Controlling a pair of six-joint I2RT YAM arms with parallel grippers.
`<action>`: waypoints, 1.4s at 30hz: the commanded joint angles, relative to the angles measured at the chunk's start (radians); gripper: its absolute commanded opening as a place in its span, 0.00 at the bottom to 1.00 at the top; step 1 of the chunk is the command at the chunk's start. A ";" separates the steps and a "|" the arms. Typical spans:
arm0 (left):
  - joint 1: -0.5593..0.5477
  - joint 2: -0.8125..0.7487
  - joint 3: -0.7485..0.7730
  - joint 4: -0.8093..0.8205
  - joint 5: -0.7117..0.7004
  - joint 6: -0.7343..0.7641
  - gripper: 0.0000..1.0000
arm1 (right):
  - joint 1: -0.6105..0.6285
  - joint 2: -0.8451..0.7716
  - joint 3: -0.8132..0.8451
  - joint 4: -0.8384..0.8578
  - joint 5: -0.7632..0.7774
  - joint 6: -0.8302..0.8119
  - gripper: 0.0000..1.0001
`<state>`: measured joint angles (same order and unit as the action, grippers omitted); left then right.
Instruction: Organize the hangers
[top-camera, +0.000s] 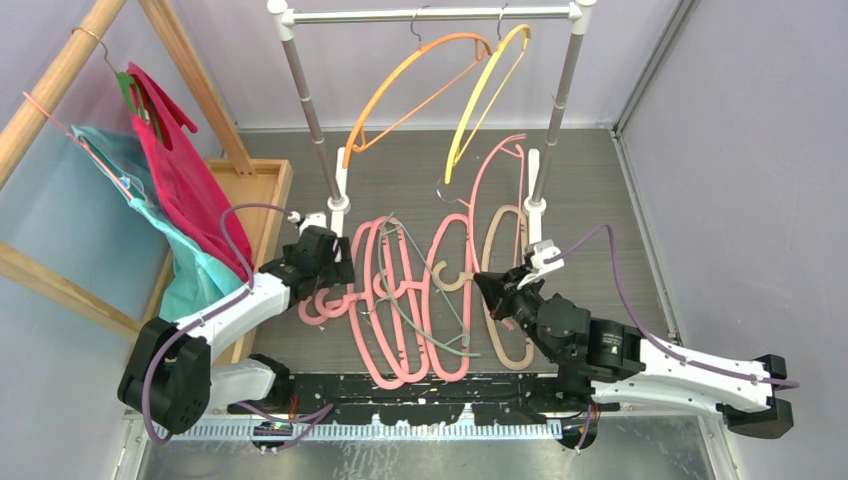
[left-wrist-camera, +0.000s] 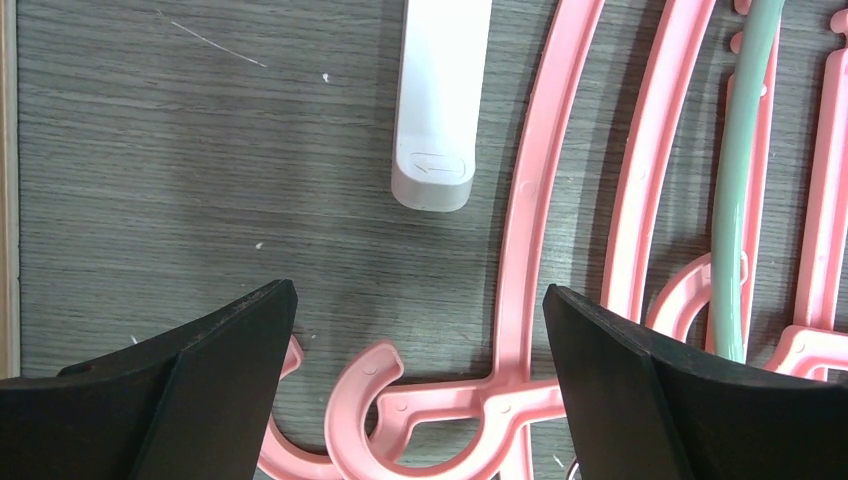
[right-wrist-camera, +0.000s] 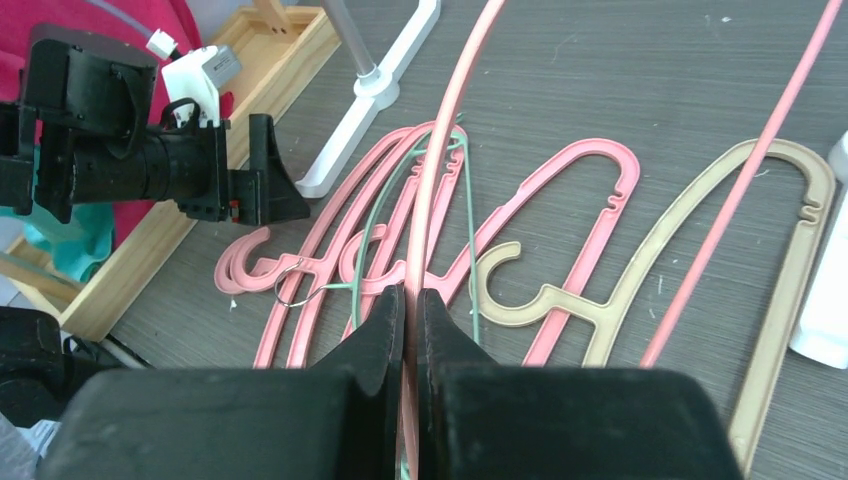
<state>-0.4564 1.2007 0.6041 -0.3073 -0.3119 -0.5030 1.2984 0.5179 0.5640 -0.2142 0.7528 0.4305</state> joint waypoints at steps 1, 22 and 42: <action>-0.004 -0.006 0.032 0.017 -0.024 0.015 0.98 | -0.001 -0.050 0.100 -0.030 0.053 -0.030 0.01; -0.004 0.002 0.008 0.044 0.003 -0.011 0.98 | -0.001 0.066 0.237 -0.297 -0.195 -0.050 0.01; -0.004 -0.026 0.031 0.003 -0.008 0.008 0.98 | -0.001 0.091 0.282 -0.039 -0.399 -0.033 0.01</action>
<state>-0.4564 1.2045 0.6037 -0.3084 -0.3103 -0.5068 1.2984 0.6033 0.7883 -0.4313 0.3912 0.4030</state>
